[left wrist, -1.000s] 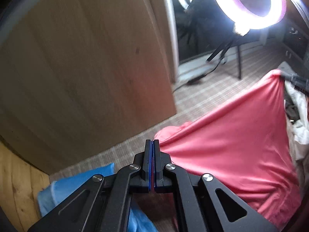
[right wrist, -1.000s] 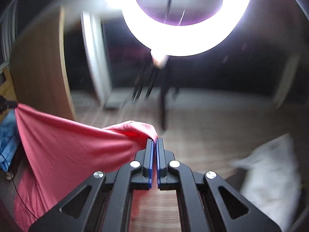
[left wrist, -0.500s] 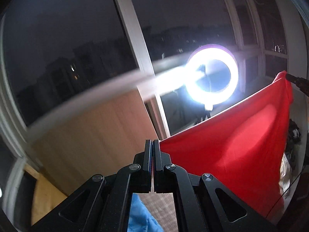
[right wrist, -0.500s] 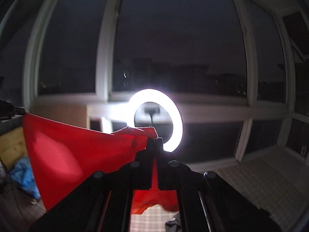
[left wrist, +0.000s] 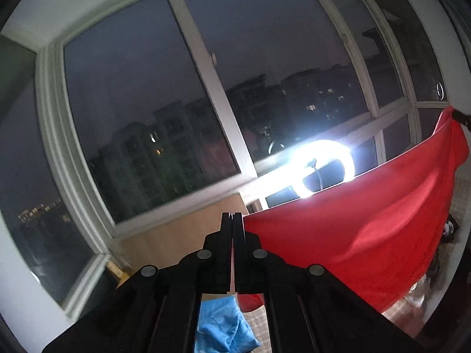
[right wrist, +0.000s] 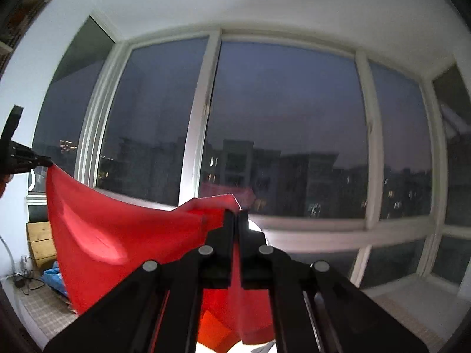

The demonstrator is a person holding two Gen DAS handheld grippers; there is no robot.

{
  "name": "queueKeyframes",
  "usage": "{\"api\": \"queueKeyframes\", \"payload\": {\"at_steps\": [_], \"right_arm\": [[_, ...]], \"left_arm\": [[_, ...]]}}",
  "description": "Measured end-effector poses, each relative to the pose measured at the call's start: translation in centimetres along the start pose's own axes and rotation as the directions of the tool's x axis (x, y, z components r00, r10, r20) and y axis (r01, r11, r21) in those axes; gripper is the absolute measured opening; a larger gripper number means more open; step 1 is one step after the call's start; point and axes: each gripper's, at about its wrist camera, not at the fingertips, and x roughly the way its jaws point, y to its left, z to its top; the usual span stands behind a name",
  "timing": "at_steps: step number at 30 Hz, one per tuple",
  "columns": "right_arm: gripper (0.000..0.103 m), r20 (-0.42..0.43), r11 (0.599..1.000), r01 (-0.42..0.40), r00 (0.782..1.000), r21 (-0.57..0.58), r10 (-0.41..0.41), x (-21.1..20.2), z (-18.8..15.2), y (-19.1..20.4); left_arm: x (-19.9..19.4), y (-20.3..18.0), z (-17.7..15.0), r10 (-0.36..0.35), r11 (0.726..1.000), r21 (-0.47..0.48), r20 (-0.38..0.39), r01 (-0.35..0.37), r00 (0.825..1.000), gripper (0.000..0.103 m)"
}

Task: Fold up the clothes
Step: 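Lay the pink shirt flat on the rug and open both grippers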

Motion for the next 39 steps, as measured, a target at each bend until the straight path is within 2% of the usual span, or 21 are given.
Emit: {"api": "queueKeyframes", "payload": {"at_steps": [5, 8, 11, 14, 16, 20, 23, 25, 29, 30, 33, 36, 37, 39], "right_arm": [[0.003, 0.022, 1.000, 0.011, 1.000, -0.010, -0.011, -1.6, 1.9, -0.7], [0.003, -0.002, 0.998, 0.045, 0.999, -0.034, -0.045, 0.0, 1.2, -0.6], [0.003, -0.075, 0.996, 0.074, 0.994, -0.055, -0.078, 4.1, -1.0, 0.0], [0.003, -0.175, 0.990, 0.106, 0.977, -0.093, -0.121, 10.2, -5.0, 1.2], [0.002, -0.271, 0.977, 0.155, 0.943, -0.146, -0.190, 15.2, -8.9, 2.1], [0.002, -0.364, 0.956, 0.183, 0.895, -0.228, -0.258, 23.6, -16.2, 3.8], [0.002, -0.418, 0.937, 0.186, 0.857, -0.296, -0.302, 28.7, -22.7, 5.5], [0.002, -0.460, 0.925, 0.172, 0.828, -0.338, -0.322, 31.2, -27.3, 6.4], [0.002, -0.534, 0.897, 0.136, 0.762, -0.421, -0.366, 35.5, -36.0, 8.1], [0.002, -0.550, 0.887, 0.122, 0.745, -0.444, -0.378, 36.3, -38.1, 8.4], [0.002, -0.591, 0.865, 0.078, 0.700, -0.496, -0.401, 38.3, -43.1, 9.3], [0.003, -0.650, 0.846, 0.033, 0.625, -0.532, -0.432, 40.4, -46.9, 8.9], [0.005, -0.673, 0.844, 0.017, 0.596, -0.536, -0.439, 41.1, -47.9, 8.6], [0.008, -0.737, 0.861, -0.007, 0.520, -0.509, -0.432, 42.1, -49.2, 7.3]], "left_arm": [[-3.1, -0.1, 1.9, 0.044, 0.999, 0.008, 0.023, -0.044, 0.999, 0.000], [-1.0, 0.3, 2.2, 0.053, 0.999, 0.007, -0.009, -0.053, 0.999, 0.000], [4.4, 0.6, 1.0, 0.042, 0.999, 0.010, -0.069, -0.042, 0.997, 0.000], [9.7, 1.0, -0.7, 0.012, 1.000, -0.004, -0.131, -0.013, 0.991, 0.000], [15.5, 1.2, -2.9, -0.013, 1.000, -0.012, -0.190, 0.011, 0.982, 0.000], [26.0, 0.7, -7.4, -0.032, 0.999, 0.003, -0.296, 0.035, 0.955, 0.000], [34.0, -0.1, -11.7, -0.053, 0.998, -0.001, -0.382, 0.057, 0.922, 0.000], [39.5, -1.1, -15.8, -0.070, 0.997, -0.005, -0.452, 0.075, 0.890, 0.000], [46.9, -3.5, -23.1, -0.084, 0.995, 0.004, -0.558, 0.104, 0.826, 0.000], [48.9, -4.4, -25.3, -0.086, 0.993, 0.011, -0.590, 0.115, 0.803, 0.000], [52.0, -6.8, -29.0, -0.098, 0.989, 0.018, -0.650, 0.144, 0.754, 0.000], [53.9, -8.3, -31.4, -0.102, 0.987, 0.018, -0.698, 0.160, 0.708, 0.000], [54.2, -8.5, -32.0, -0.102, 0.986, 0.017, -0.713, 0.163, 0.694, 0.004], [54.9, -9.1, -33.3, -0.102, 0.985, 0.016, -0.741, 0.169, 0.664, 0.005]]}}
